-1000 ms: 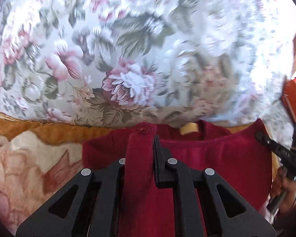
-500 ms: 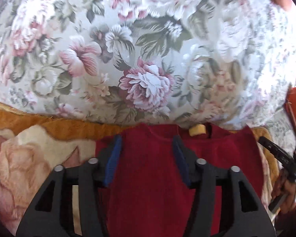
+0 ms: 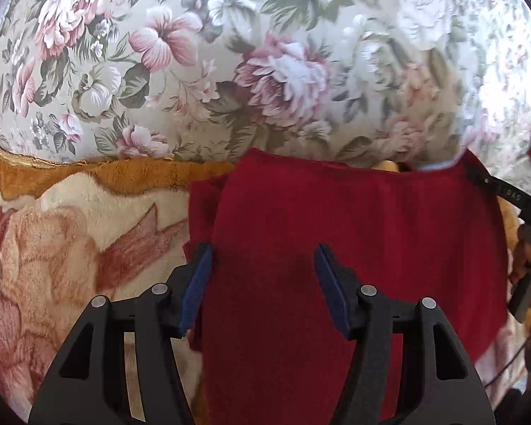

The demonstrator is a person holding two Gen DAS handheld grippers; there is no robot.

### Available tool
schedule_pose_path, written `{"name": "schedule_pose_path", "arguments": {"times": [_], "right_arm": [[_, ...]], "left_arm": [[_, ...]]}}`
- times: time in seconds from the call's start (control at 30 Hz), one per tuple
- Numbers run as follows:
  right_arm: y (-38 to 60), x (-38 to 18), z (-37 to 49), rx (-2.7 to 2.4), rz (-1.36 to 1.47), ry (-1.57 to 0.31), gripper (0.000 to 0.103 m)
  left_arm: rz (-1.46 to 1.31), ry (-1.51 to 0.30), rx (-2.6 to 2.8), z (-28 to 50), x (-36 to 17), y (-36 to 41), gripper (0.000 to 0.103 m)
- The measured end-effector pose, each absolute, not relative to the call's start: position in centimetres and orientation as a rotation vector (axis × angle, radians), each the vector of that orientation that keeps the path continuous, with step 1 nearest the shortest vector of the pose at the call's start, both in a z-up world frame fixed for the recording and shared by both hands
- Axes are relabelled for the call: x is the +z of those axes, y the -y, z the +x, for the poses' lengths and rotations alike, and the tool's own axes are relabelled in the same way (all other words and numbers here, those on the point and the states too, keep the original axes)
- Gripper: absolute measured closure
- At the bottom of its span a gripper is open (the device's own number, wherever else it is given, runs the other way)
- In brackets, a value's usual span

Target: Fold small clothes

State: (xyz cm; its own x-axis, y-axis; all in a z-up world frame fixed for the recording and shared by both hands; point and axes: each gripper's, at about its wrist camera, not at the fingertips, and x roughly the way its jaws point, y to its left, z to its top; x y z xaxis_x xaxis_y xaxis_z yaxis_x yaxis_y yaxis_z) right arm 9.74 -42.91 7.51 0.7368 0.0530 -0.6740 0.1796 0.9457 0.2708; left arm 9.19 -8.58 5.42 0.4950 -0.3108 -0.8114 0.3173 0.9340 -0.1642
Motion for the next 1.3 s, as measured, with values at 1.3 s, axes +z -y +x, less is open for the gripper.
{"name": "schedule_pose_path", "arguments": {"times": [1.3], "right_arm": [[35.9,8.1,-5.4,0.095,0.28,-0.802,0.082]], "left_arm": [[0.001,-0.913,-0.239,7.5,6.1,6.7,0.04]]}}
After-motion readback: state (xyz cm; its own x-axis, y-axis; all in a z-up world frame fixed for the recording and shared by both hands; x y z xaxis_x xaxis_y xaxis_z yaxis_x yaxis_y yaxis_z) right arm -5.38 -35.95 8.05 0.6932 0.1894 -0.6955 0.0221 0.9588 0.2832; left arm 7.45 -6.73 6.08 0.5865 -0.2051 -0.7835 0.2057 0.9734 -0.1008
